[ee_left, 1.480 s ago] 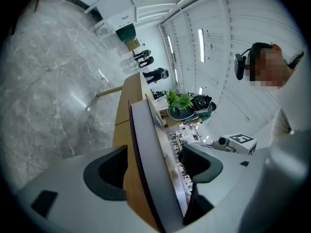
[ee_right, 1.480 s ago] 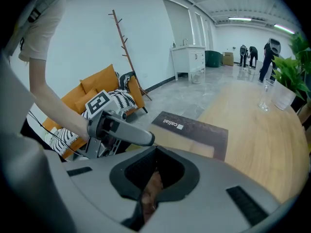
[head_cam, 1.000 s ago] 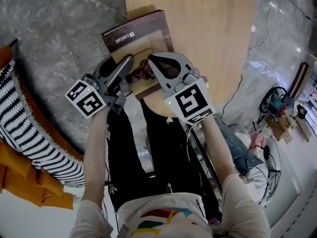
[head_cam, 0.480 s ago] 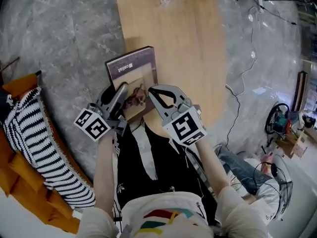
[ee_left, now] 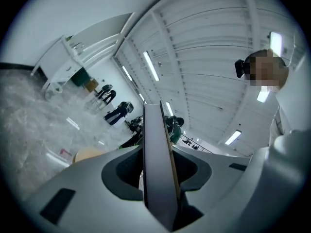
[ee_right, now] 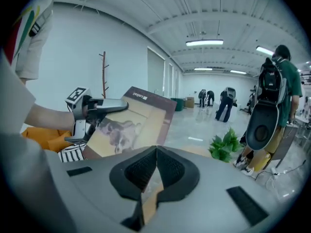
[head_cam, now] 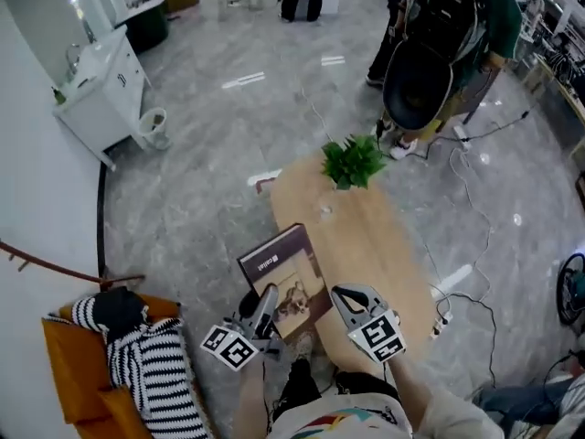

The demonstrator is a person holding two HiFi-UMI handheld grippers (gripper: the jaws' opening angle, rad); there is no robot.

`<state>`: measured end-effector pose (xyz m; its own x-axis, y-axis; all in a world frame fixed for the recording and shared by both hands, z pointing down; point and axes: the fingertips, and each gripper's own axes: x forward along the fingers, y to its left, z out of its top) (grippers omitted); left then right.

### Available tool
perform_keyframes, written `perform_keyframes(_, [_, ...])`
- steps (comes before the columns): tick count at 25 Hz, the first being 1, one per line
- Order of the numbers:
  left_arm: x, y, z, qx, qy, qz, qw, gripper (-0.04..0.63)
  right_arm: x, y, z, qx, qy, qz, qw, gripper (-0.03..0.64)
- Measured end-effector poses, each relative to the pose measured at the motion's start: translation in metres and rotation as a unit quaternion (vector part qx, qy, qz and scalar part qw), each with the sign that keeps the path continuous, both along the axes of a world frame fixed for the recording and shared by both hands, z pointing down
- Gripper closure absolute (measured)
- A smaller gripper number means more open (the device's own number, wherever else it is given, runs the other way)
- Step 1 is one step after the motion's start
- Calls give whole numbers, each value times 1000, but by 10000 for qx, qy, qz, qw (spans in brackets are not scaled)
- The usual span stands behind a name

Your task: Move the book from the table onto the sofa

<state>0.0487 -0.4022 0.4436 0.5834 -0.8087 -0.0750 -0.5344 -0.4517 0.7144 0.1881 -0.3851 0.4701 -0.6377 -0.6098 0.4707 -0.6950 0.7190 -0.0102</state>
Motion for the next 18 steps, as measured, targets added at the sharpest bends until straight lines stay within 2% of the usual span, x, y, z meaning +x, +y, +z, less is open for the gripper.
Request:
perform_keyframes(4, [-4,13,-88,830,-537,-277,9947,440,10,-3,-71,649,-594,497,9949,601])
perform_keyframes(6, [-10,14,-118,1183,-990,-476,9869,440,12,-5,-99,928,-887,718,9891,601])
perform_keyframes(9, [-18,15,-145,1501,-1710,-794,9705,440,18,4,-120,1115,-1011,762,9857,601])
perform_keyframes(13, [-28,10,-171,1734,-1924,-1080,9598,440,34,18,-119,1039,-1008,793,9863,601])
perform_keyframes(18, [-20,8,-189,1939,-2107,-1214,9504,440,76,30,-110,857,-1153,1272,9814,601])
